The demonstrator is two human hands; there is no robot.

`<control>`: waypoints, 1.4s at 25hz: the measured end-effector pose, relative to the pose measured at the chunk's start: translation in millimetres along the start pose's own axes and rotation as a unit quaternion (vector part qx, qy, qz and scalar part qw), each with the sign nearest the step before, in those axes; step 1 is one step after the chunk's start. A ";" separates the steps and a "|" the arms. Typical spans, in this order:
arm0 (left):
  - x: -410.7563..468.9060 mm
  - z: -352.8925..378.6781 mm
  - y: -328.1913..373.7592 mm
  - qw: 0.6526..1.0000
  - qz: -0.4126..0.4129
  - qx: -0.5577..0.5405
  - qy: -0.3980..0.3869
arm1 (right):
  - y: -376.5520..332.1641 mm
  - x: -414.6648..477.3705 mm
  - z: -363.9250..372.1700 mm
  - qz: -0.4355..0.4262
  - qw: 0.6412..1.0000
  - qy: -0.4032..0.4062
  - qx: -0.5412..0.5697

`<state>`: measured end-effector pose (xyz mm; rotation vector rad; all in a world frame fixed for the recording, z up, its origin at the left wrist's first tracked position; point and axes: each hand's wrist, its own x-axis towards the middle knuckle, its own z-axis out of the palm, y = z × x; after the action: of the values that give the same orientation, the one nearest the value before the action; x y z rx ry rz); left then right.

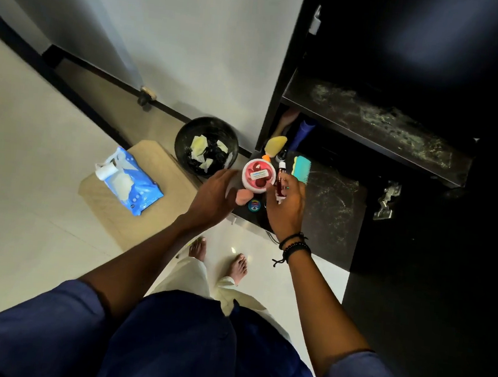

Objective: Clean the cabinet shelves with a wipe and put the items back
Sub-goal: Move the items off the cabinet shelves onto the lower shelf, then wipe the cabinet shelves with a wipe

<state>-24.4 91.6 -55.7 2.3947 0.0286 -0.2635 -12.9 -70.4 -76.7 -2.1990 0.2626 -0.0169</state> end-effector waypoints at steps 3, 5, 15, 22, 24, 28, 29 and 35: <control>-11.2 -9.9 -22.8 0.999 -0.035 0.007 0.017 | -28.4 -11.9 19.9 -0.070 0.995 -0.014 -0.074; -17.5 -18.3 -46.3 0.997 -0.070 0.005 0.037 | -50.6 -19.0 41.2 -0.123 0.988 -0.046 -0.079; -56.7 -66.5 -189.6 0.956 -0.284 -0.046 0.053 | -95.0 -42.4 204.0 -0.164 0.922 -0.339 -0.092; -44.8 -65.5 -282.8 0.939 -0.336 -0.071 0.021 | -116.3 -41.5 323.3 -0.189 0.854 -0.448 -0.183; -42.9 -61.0 -299.5 0.940 -0.334 -0.073 -0.003 | -114.7 -41.6 350.5 -0.196 0.814 -0.489 -0.244; -50.3 -52.4 -322.4 0.942 -0.320 -0.086 -0.055 | -106.2 -42.4 383.4 -0.144 0.766 -0.519 -0.351; -53.9 -50.5 -325.4 0.941 -0.323 -0.088 -0.058 | -105.0 -44.0 388.0 -0.139 0.759 -0.518 -0.368; -67.5 -48.9 -329.7 0.945 -0.307 -0.114 -0.001 | -106.2 -51.5 391.0 -0.147 0.813 -0.457 -0.329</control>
<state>-112.5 372.8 -225.3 2.0937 0.7701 -0.5188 -2.1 311.0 -222.7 -2.5976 -0.7204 1.0807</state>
